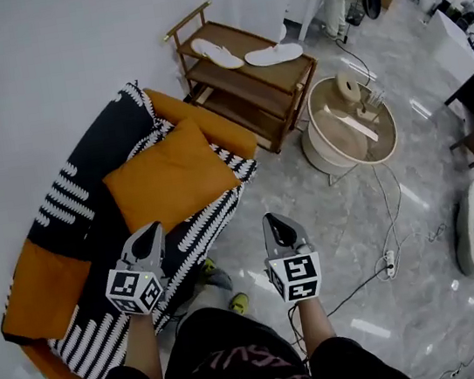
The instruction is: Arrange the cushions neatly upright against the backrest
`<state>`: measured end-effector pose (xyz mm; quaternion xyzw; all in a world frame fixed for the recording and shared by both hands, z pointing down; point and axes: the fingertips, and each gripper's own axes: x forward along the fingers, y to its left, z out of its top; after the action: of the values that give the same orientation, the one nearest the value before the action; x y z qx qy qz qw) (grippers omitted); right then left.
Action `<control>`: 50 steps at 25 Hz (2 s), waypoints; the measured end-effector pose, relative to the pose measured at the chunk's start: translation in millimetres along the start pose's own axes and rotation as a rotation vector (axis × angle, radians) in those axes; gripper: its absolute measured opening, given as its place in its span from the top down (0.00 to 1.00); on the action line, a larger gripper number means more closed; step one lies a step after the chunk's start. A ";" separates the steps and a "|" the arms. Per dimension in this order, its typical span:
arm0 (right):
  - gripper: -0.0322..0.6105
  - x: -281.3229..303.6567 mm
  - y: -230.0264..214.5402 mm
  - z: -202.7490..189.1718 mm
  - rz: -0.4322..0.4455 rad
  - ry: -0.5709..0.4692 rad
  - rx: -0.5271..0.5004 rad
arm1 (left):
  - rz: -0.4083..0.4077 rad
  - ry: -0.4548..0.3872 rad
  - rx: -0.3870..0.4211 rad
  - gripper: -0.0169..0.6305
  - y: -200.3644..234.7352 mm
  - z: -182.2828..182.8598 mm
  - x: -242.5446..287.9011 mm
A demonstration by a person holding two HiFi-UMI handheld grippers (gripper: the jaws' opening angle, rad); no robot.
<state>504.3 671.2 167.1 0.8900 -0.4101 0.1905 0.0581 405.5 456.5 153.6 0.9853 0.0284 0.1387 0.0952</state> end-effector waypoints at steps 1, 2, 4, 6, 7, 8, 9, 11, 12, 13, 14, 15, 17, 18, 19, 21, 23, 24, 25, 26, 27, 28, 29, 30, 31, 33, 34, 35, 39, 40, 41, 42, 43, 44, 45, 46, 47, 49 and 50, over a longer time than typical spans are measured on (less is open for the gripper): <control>0.94 6.8 -0.8 0.1 0.008 0.007 -0.008 | 0.009 0.002 -0.005 0.98 4.9 -2.3 2.7; 0.94 14.3 -1.7 0.8 0.017 0.013 -0.016 | 0.019 0.002 -0.011 0.98 10.4 -4.2 5.7; 0.94 32.1 -2.6 3.1 0.036 0.028 -0.033 | 0.041 0.000 -0.027 0.98 24.4 -7.4 13.1; 0.94 54.7 -1.1 4.6 0.059 0.048 -0.052 | 0.066 0.000 -0.047 0.98 43.2 -11.5 22.1; 0.94 67.5 0.3 5.3 0.073 0.061 -0.062 | 0.079 0.004 -0.056 0.98 53.6 -14.5 26.8; 0.94 80.9 1.6 6.5 0.086 0.073 -0.072 | 0.093 0.011 -0.064 0.98 63.8 -17.7 31.1; 0.94 94.2 2.9 8.4 0.100 0.084 -0.081 | 0.108 0.018 -0.073 0.98 73.7 -20.8 34.7; 0.94 121.2 6.5 13.2 0.128 0.106 -0.094 | 0.139 0.029 -0.098 0.98 94.4 -26.7 39.6; 0.94 135.9 9.2 15.6 0.142 0.116 -0.097 | 0.155 0.033 -0.112 0.98 106.5 -29.7 41.5; 0.94 151.5 12.5 18.2 0.154 0.125 -0.102 | 0.173 0.036 -0.125 0.98 119.7 -32.6 43.2; 0.94 167.4 16.1 20.8 0.166 0.133 -0.110 | 0.191 0.039 -0.138 0.98 133.5 -35.3 44.7; 0.94 183.2 20.0 23.5 0.178 0.139 -0.120 | 0.210 0.042 -0.149 0.98 146.9 -37.5 45.6; 0.94 211.2 28.3 29.0 0.207 0.147 -0.128 | 0.246 0.048 -0.163 0.98 170.7 -38.9 45.1; 0.94 222.4 32.9 31.6 0.227 0.150 -0.121 | 0.264 0.050 -0.165 0.98 180.8 -38.3 43.2; 0.91 231.7 37.3 33.8 0.247 0.154 -0.106 | 0.282 0.052 -0.168 0.98 190.1 -37.3 40.2; 0.90 247.5 41.5 37.3 0.266 0.163 -0.080 | 0.314 0.052 -0.180 0.98 207.3 -35.6 33.6; 0.90 264.6 40.1 38.5 0.256 0.175 -0.078 | 0.340 0.056 -0.191 0.98 224.1 -37.0 29.7; 0.90 273.6 39.1 37.0 0.255 0.183 -0.079 | 0.354 0.062 -0.193 0.98 232.2 -39.4 28.7; 0.90 281.9 38.4 33.8 0.258 0.195 -0.077 | 0.367 0.070 -0.196 0.98 239.5 -43.2 27.9; 0.90 289.1 37.4 28.9 0.261 0.208 -0.074 | 0.381 0.077 -0.200 0.98 245.6 -48.2 27.1; 0.90 295.9 36.2 23.0 0.263 0.221 -0.073 | 0.393 0.084 -0.207 0.98 250.9 -53.9 26.4; 0.90 302.8 35.0 17.1 0.263 0.233 -0.074 | 0.404 0.091 -0.213 0.98 256.2 -59.6 26.2; 0.90 310.6 33.9 11.4 0.263 0.243 -0.072 | 0.414 0.098 -0.217 0.98 261.7 -64.8 26.7; 0.90 319.4 32.6 6.3 0.263 0.254 -0.067 | 0.423 0.106 -0.220 0.98 267.7 -69.6 28.3; 0.90 329.2 31.0 1.5 0.261 0.265 -0.062 | 0.432 0.115 -0.221 0.98 274.0 -74.1 31.0; 0.90 349.8 27.0 -8.2 0.254 0.294 -0.072 | 0.450 0.134 -0.222 0.98 286.7 -83.3 38.3; 0.91 359.0 25.7 -13.5 0.254 0.308 -0.089 | 0.461 0.143 -0.222 0.98 292.1 -88.5 41.9; 0.91 366.9 25.1 -19.1 0.259 0.321 -0.109 | 0.471 0.153 -0.224 0.98 296.4 -94.3 45.1; 0.90 396.4 24.5 -45.2 0.297 0.357 -0.178 | 0.488 0.178 -0.236 0.98 310.6 -117.2 65.6; 0.90 406.0 23.6 -52.2 0.306 0.364 -0.187 | 0.491 0.182 -0.238 0.98 315.9 -123.2 73.4; 0.90 416.0 21.8 -59.2 0.314 0.373 -0.188 | 0.495 0.186 -0.241 0.97 321.3 -129.6 81.7; 0.90 425.2 19.3 -66.3 0.320 0.382 -0.186 | 0.499 0.192 -0.244 0.98 326.0 -136.1 89.3; 0.90 432.6 16.9 -73.1 0.325 0.391 -0.184 | 0.504 0.198 -0.249 0.97 329.3 -142.5 95.3; 0.90 438.4 15.2 -79.4 0.329 0.399 -0.185 | 0.507 0.205 -0.253 0.97 331.9 -148.7 99.4; 0.90 443.7 14.3 -85.4 0.332 0.406 -0.187 | 0.509 0.212 -0.255 0.97 334.6 -154.5 102.4; 0.90 449.6 13.7 -91.3 0.335 0.411 -0.187 | 0.511 0.218 -0.255 0.97 338.1 -160.3 105.4; 0.89 456.4 12.6 -97.7 0.337 0.415 -0.187 | 0.511 0.225 -0.253 0.97 341.9 -166.7 109.0; 0.89 470.5 9.1 -112.9 0.340 0.431 -0.187 | 0.510 0.247 -0.254 0.97 348.8 -182.7 116.7; 0.89 476.9 7.1 -121.4 0.341 0.443 -0.188 | 0.510 0.261 -0.256 0.96 351.9 -191.9 120.0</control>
<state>745.5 360.5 462.8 0.7358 -0.5470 0.3481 0.1954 477.6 155.9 435.6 0.9145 -0.2254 0.2859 0.1763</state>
